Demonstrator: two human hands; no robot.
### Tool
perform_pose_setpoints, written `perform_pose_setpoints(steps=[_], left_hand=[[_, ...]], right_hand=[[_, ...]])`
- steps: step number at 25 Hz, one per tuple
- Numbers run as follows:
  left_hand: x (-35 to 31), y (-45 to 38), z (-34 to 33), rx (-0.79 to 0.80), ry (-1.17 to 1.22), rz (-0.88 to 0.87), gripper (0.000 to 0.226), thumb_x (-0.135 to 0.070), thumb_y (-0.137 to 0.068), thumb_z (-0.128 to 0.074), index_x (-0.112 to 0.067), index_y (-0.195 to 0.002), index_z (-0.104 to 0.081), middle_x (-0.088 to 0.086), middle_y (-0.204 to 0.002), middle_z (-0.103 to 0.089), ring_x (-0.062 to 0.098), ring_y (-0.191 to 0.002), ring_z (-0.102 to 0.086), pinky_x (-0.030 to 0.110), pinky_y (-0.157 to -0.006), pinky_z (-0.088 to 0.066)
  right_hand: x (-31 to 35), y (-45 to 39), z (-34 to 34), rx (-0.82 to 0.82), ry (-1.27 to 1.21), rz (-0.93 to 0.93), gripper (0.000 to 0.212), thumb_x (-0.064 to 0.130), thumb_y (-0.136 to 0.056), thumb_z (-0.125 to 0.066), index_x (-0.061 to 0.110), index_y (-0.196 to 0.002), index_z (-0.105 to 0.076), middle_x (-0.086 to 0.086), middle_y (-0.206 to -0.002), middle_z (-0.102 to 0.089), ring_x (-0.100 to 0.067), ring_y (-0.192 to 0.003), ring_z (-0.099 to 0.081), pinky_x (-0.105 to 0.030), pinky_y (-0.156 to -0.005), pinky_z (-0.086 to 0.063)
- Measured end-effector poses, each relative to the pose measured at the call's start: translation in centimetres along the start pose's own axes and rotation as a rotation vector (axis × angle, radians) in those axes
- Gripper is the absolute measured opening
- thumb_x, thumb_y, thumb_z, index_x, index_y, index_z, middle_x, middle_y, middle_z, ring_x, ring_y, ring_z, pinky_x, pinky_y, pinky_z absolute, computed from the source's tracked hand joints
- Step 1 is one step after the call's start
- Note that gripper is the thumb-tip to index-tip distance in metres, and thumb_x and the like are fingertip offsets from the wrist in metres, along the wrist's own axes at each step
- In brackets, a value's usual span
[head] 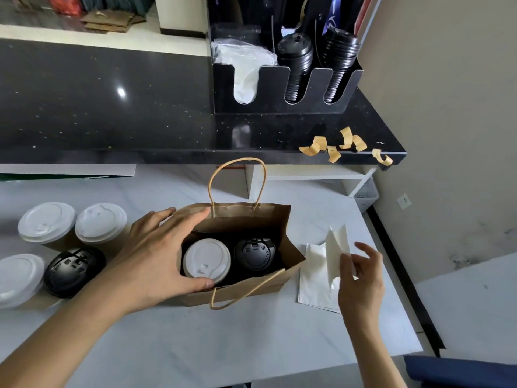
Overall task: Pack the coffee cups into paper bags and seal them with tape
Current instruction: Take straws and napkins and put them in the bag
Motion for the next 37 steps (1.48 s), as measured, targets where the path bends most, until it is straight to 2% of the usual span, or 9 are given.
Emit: perform_pose_setpoints(steps=[2, 5, 10, 13, 16, 21, 29, 33, 37], left_hand=[[-0.1, 0.0, 0.0, 0.003, 0.007, 0.005, 0.119, -0.089, -0.051, -0.054, -0.054, -0.153, -0.005, -0.037, -0.156, -0.017, 0.009, -0.149, -0.007, 0.03, -0.12, -0.012], [-0.2, 0.0, 0.0, 0.005, 0.028, 0.014, 0.121, -0.088, -0.051, -0.058, -0.052, -0.154, -0.006, -0.034, -0.157, -0.018, 0.01, -0.15, -0.006, 0.031, -0.122, -0.013], [0.1, -0.2, -0.2, 0.012, 0.022, 0.017, 0.122, -0.09, -0.053, -0.061, -0.054, -0.152, 0.0, -0.033, -0.159, -0.014, 0.013, -0.151, -0.008, 0.039, -0.123, -0.019], [-0.1, -0.2, 0.0, -0.007, 0.013, 0.017, 0.122, -0.087, -0.056, -0.061, -0.05, -0.155, 0.0, -0.026, -0.161, -0.018, 0.014, -0.151, -0.006, 0.036, -0.123, -0.014], [-0.5, -0.1, 0.2, -0.028, 0.001, 0.018, 0.124, -0.081, -0.061, -0.068, -0.045, -0.157, 0.001, -0.02, -0.161, -0.023, 0.015, -0.151, -0.005, 0.032, -0.121, -0.009], [-0.6, -0.2, 0.4, -0.038, 0.02, 0.015, 0.126, -0.077, -0.06, -0.073, -0.046, -0.156, 0.003, -0.026, -0.162, -0.015, 0.018, -0.151, -0.009, 0.033, -0.122, -0.012], [-0.4, 0.0, 0.2, -0.03, 0.057, 0.032, 0.129, -0.072, -0.06, -0.079, -0.047, -0.157, 0.003, -0.032, -0.161, -0.007, 0.017, -0.151, -0.007, 0.032, -0.12, -0.012], [-0.3, 0.0, 0.3, -0.039, 0.068, 0.028, 0.127, -0.074, -0.059, -0.078, -0.05, -0.154, 0.003, -0.031, -0.161, -0.009, 0.017, -0.151, -0.007, 0.032, -0.12, -0.013], [-0.5, 0.1, 0.4, -0.039, 0.104, 0.016, 0.124, -0.084, -0.053, -0.066, -0.051, -0.153, 0.001, -0.035, -0.159, -0.008, 0.013, -0.149, -0.006, 0.027, -0.116, -0.012]], right_hand=[[2.2, -0.3, 0.6, -0.034, -0.03, 0.009, 0.026, 0.023, -0.1, -0.065, 0.027, -0.124, -0.058, 0.012, -0.093, -0.071, -0.003, -0.092, -0.066, -0.013, -0.076, -0.043], [5.8, -0.8, 0.7, -0.059, -0.106, 0.028, 0.007, 0.023, -0.096, -0.07, 0.028, -0.1, -0.07, 0.009, -0.089, -0.075, -0.005, -0.083, -0.071, -0.007, -0.074, -0.049], [13.7, 0.4, 0.4, -0.043, -0.224, 0.239, 0.006, 0.015, -0.095, -0.071, 0.021, -0.095, -0.072, 0.009, -0.088, -0.073, -0.006, -0.079, -0.068, -0.014, -0.077, -0.053], [18.7, 2.7, -2.0, 0.119, -0.146, 0.488, 0.011, 0.009, -0.093, -0.072, 0.019, -0.095, -0.07, 0.012, -0.087, -0.072, -0.006, -0.085, -0.07, -0.013, -0.08, -0.052], [21.0, 5.1, -6.6, 0.414, 0.024, 0.709, 0.011, 0.01, -0.089, -0.076, 0.02, -0.09, -0.071, 0.014, -0.082, -0.069, -0.011, -0.078, -0.066, -0.015, -0.072, -0.049], [19.8, 7.5, -13.9, 0.766, 0.369, 0.89, 0.008, 0.019, -0.089, -0.075, 0.026, -0.093, -0.074, 0.012, -0.082, -0.072, -0.012, -0.073, -0.065, -0.035, -0.067, -0.055], [17.7, 9.3, -18.5, 1.011, 0.593, 0.894, 0.012, 0.023, -0.093, -0.069, 0.024, -0.104, -0.075, 0.004, -0.098, -0.075, -0.019, -0.088, -0.068, -0.037, -0.077, -0.053], [15.8, 10.6, -20.0, 1.21, 0.634, 0.79, 0.019, 0.028, -0.093, -0.073, 0.023, -0.111, -0.073, 0.009, -0.105, -0.076, -0.005, -0.093, -0.069, -0.028, -0.083, -0.058], [15.0, 10.5, -19.8, 1.258, 0.581, 0.692, 0.027, 0.046, -0.094, -0.068, 0.026, -0.112, -0.074, 0.012, -0.103, -0.076, 0.0, -0.09, -0.069, -0.025, -0.081, -0.059]])
Point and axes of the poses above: each hand's wrist, its own y-axis away from the middle knuckle, its own z-axis out of the back of the hand, x = y × z, the point moved 10 cm from there along -y, towards the middle knuckle
